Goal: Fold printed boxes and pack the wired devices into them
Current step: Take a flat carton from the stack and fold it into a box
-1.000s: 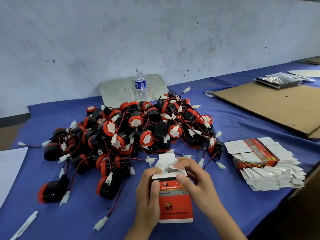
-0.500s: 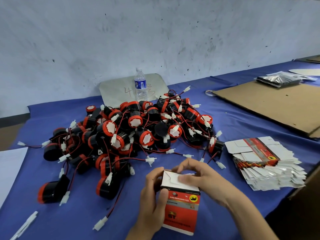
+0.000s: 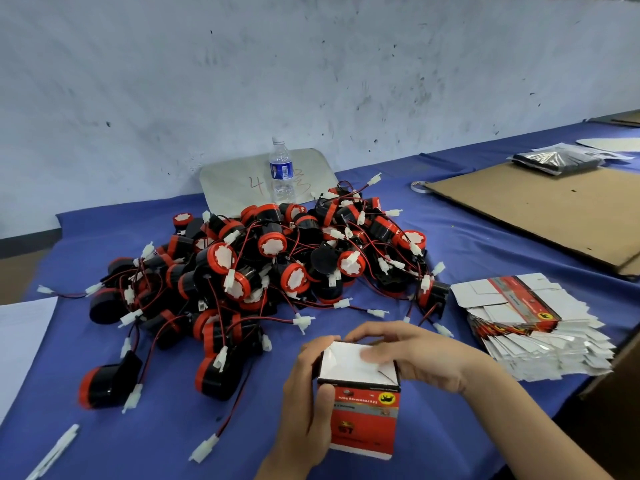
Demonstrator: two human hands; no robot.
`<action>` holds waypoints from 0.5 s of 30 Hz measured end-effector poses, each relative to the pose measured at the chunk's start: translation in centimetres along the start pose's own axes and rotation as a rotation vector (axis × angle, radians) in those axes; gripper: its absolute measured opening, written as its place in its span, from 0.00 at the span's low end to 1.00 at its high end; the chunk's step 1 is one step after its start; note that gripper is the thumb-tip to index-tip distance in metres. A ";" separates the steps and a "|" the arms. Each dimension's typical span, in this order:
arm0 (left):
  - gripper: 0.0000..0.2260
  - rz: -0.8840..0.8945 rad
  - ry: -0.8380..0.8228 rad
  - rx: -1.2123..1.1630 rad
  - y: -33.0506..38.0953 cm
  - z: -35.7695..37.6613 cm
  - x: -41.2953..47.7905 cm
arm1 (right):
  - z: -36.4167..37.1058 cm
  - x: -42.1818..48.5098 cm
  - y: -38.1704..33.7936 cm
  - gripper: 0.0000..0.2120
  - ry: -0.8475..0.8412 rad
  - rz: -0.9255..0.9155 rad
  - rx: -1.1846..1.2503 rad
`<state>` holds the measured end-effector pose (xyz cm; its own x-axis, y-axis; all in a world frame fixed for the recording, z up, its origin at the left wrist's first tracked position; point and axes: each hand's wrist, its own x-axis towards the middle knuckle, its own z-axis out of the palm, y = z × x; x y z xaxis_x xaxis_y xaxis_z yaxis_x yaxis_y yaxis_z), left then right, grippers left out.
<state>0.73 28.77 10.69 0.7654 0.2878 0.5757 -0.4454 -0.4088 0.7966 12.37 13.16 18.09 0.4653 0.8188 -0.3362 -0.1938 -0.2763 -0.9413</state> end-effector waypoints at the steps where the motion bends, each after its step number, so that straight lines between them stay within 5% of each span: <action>1: 0.21 0.015 0.003 -0.006 0.0 0.0 0.1 | -0.2 0.0 0.1 0.18 -0.031 0.009 0.084; 8: 0.21 0.075 -0.024 -0.030 -0.4 -0.1 0.2 | -0.4 -0.1 -0.1 0.43 -0.236 0.002 0.292; 12: 0.21 0.130 0.006 0.082 -1.3 -0.3 0.5 | 0.4 -0.1 -2.0 0.41 -0.383 -0.083 0.355; 15: 0.24 0.003 0.065 0.097 -1.6 -0.3 0.5 | 1.0 -0.1 -3.1 0.37 -0.256 -0.043 0.083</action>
<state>1.69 29.85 9.78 0.7313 0.3405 0.5910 -0.3977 -0.4910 0.7751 12.03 14.44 21.09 0.2432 0.9323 -0.2678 -0.2538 -0.2053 -0.9452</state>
